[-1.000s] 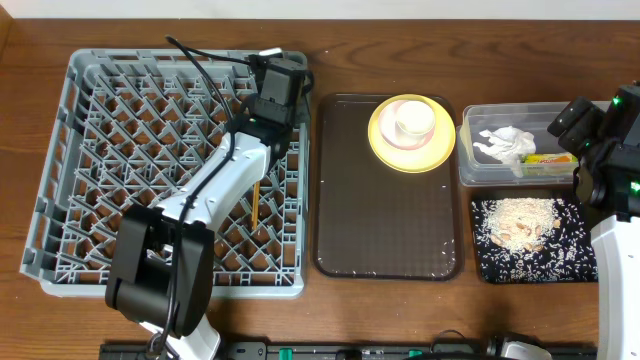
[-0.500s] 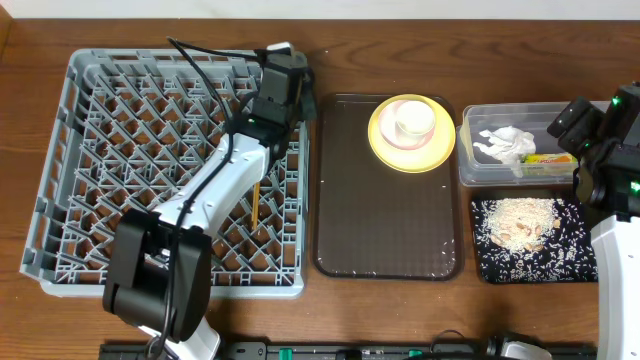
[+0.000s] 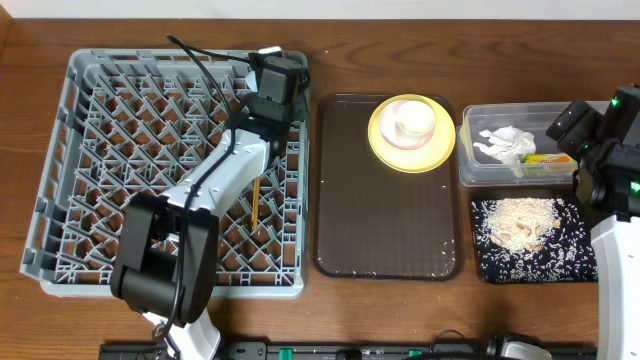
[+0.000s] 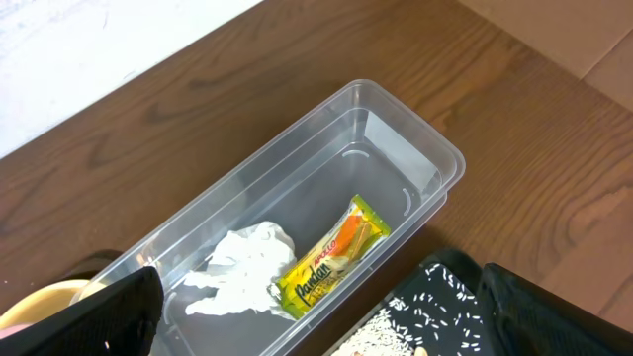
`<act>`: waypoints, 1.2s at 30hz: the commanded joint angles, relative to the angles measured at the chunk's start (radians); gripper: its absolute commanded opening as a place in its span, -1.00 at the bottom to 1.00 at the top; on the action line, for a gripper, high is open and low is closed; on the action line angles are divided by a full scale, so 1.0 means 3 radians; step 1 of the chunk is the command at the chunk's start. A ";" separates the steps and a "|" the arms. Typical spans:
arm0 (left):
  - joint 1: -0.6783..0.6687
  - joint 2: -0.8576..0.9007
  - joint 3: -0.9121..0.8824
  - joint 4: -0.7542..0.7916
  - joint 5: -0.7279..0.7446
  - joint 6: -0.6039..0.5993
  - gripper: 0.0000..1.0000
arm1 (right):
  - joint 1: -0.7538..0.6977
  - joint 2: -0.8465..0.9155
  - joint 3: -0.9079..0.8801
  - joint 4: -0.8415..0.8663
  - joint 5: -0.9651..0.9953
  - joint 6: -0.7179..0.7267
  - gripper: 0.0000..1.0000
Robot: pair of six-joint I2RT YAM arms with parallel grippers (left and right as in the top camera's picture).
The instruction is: Sort waste into correct bins and load items into the dishwasher rack
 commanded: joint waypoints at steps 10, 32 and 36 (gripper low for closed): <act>-0.0203 -0.0771 0.0080 -0.0009 0.0061 0.0045 -0.83 | -0.0015 -0.0020 0.0024 -0.0011 0.0010 -0.0011 0.99; -0.0755 0.0108 0.2800 -0.3246 0.1020 -0.0015 -0.76 | -0.0015 -0.0020 0.0024 -0.0011 0.0010 -0.0011 0.98; -0.0777 0.0427 0.2785 -0.3515 0.1258 -0.0017 0.03 | -0.0015 -0.0020 0.0024 -0.0011 0.0010 -0.0011 0.99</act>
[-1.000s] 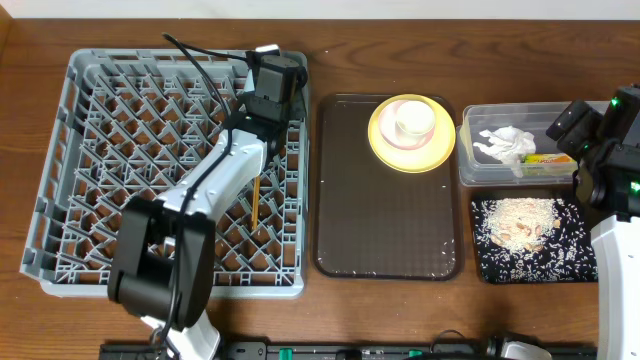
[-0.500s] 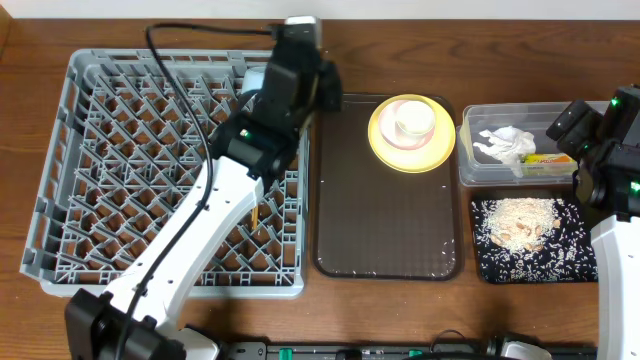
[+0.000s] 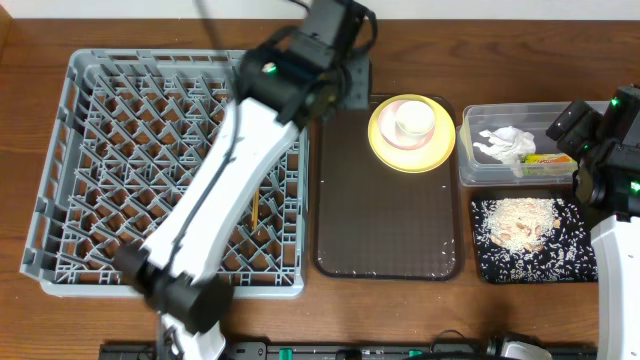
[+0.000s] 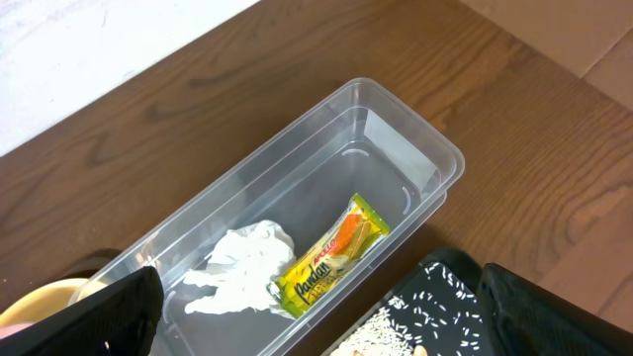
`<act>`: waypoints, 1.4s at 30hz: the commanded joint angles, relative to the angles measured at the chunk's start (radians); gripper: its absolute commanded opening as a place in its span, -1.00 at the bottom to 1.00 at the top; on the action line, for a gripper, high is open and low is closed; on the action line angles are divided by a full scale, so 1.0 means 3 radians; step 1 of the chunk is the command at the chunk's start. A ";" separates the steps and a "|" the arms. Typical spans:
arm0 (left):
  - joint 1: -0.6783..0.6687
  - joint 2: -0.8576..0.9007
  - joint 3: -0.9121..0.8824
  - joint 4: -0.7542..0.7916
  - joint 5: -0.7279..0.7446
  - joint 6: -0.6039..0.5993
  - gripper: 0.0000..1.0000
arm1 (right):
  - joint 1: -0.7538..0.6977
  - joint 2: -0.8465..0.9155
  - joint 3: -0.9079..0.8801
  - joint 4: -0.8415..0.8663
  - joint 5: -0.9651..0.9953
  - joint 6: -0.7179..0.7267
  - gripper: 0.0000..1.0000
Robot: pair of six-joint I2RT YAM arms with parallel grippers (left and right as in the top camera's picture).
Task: Sort waste into correct bins and load items into the dishwasher rack
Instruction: 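Reach the left gripper over to the white cup on the tray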
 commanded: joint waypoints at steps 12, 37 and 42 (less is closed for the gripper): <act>-0.0304 0.1006 -0.0113 -0.0121 0.0367 -0.0071 -0.19 | -0.0015 -0.0020 0.0024 -0.0003 0.0010 -0.0011 0.99; -0.0345 0.1392 -0.0294 0.0379 -0.0033 -0.1221 -0.40 | -0.0015 -0.0020 0.0024 -0.0003 0.0010 -0.0011 0.98; -0.0320 0.1394 -0.0509 0.0636 -0.0045 -0.1469 -0.42 | -0.0015 -0.0020 0.0024 -0.0004 0.0009 -0.0011 0.98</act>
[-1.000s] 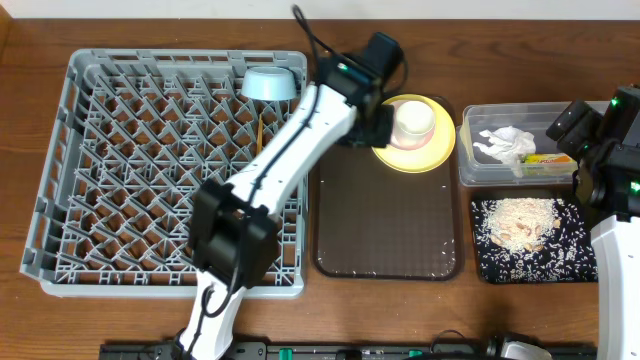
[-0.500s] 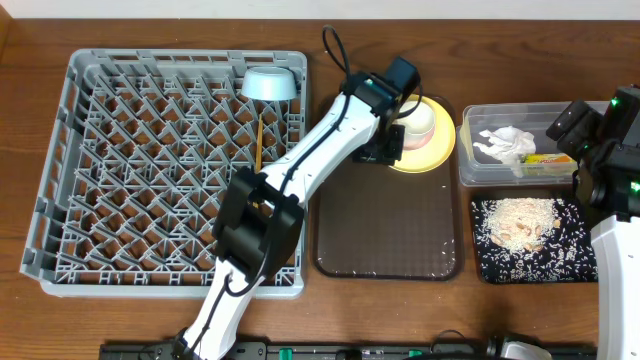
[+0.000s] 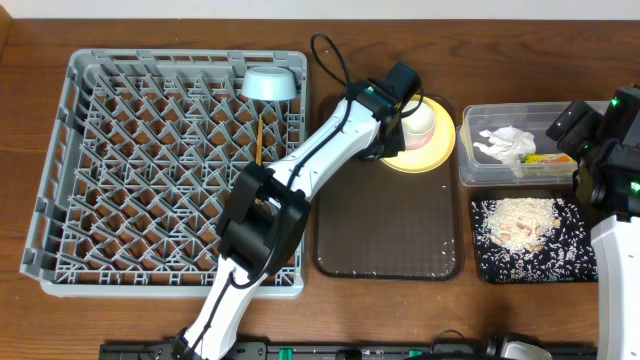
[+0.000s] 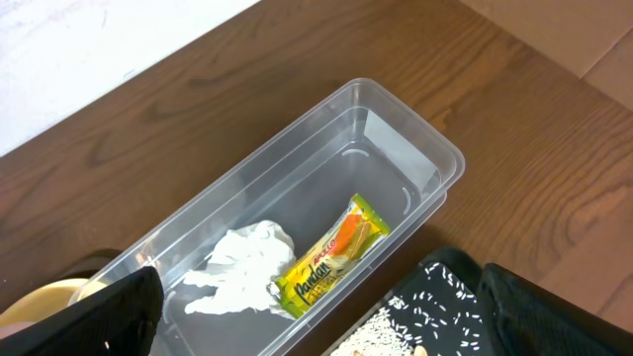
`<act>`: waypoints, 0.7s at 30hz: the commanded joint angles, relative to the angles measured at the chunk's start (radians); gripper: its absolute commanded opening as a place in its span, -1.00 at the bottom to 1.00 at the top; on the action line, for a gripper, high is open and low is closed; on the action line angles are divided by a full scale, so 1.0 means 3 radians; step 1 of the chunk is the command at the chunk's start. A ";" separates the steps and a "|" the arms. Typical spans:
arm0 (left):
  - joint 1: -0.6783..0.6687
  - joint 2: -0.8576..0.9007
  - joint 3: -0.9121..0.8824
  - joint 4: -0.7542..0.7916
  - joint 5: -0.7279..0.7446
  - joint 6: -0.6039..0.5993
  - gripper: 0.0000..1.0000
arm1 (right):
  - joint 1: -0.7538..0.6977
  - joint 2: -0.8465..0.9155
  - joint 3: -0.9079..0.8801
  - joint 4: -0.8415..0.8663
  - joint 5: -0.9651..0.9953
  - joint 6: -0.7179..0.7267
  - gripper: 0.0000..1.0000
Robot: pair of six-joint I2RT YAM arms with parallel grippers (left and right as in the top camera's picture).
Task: Sort waste into correct bins and load items into the dishwasher rack
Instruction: 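Reach the left gripper over to the white cup on the tray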
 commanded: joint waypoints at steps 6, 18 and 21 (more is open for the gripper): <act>0.0076 0.0055 -0.0315 0.0328 -0.0064 -0.0348 -0.44 | -0.0015 -0.0020 0.0024 -0.0018 0.0010 -0.0011 0.98; 0.0076 0.0057 -0.0392 0.0534 -0.0064 -0.0359 -0.44 | -0.0015 -0.0020 0.0024 -0.0025 0.0010 -0.0011 0.99; 0.0072 0.0057 -0.0445 0.0534 -0.0067 -0.0359 -0.44 | -0.0015 -0.0020 0.0024 -0.0027 0.0010 -0.0011 0.99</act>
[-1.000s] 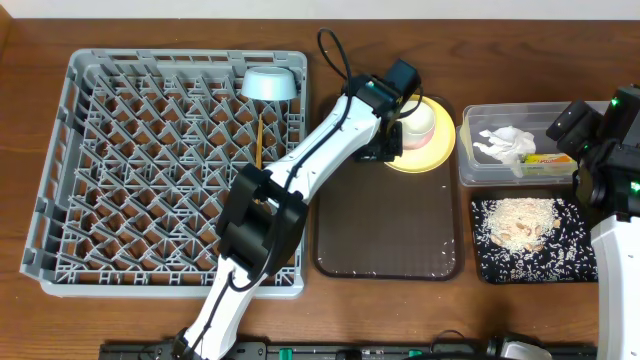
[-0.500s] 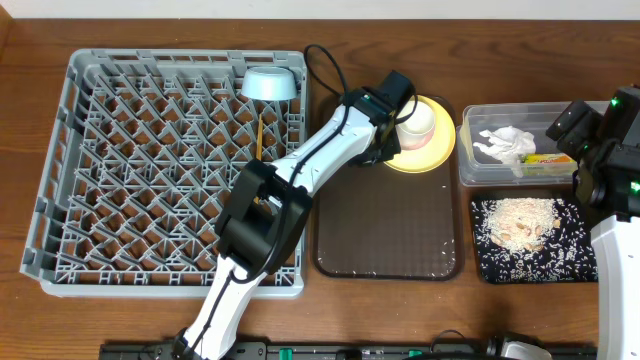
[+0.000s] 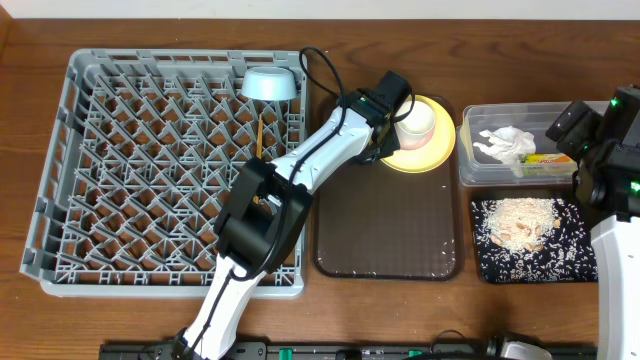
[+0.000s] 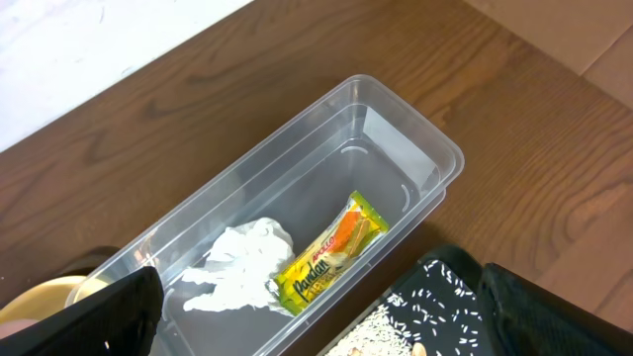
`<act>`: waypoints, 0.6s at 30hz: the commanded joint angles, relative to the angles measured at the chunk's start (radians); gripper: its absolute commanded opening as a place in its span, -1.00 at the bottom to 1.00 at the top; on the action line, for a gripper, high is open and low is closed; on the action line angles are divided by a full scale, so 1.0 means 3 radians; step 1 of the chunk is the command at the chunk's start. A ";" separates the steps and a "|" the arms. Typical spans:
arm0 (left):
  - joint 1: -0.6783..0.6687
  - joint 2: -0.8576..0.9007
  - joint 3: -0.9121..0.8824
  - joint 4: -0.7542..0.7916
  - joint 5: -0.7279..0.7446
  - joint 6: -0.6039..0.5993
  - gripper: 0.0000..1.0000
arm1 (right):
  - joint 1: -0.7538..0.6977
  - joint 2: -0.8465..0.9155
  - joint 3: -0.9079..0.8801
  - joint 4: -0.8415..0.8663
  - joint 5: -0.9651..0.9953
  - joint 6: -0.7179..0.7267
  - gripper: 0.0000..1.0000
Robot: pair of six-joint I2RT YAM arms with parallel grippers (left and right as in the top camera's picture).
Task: Sort waste into correct bins and load items into the dishwasher rack
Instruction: 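Reach the left gripper over to the white cup on the tray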
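Observation:
The grey dishwasher rack (image 3: 90, 170) fills the left of the table, with a pale blue bowl (image 3: 270, 83) upside down at its far right corner and a wooden stick (image 3: 262, 135) just below it. A white cup (image 3: 417, 121) stands on a yellow plate (image 3: 432, 153) at the far end of the brown tray (image 3: 388, 220). My left gripper (image 3: 388, 103) sits at the cup's left side; its jaws are hidden by its own body. My right gripper (image 4: 316, 331) hangs open and empty over the near edge of the clear bin (image 4: 396, 119).
The clear bin holds a crumpled white tissue (image 4: 242, 262) and a yellow snack wrapper (image 4: 326, 252). In front of it, a black bin (image 3: 525, 240) holds rice and food scraps. My left arm stretches across the rack's right side and the tray's far left corner.
My left gripper has shifted slightly left and back beside the cup on the yellow plate. The bowl, the bins and my right arm are unchanged.
My left gripper was first over the rack's far right corner. Then the arm was swung high over the rack's right edge. After that the blue bowl lay in that corner and the gripper was at the cup on the plate, where it remains. My right arm stayed still.

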 commanded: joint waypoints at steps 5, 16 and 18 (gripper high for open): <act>0.0008 0.0055 -0.0206 -0.0034 -0.0094 -0.0027 -0.46 | -0.0015 -0.0020 0.0024 -0.0005 0.0010 -0.0011 0.99; 0.0121 -0.0130 -0.0206 -0.0799 -0.0094 0.0317 -0.51 | -0.0015 -0.0020 0.0024 -0.0005 0.0010 -0.0011 0.98; 0.0121 -0.0184 -0.0206 -0.0898 -0.0094 0.0464 -0.47 | -0.0015 -0.0020 0.0024 -0.0005 0.0010 -0.0011 0.99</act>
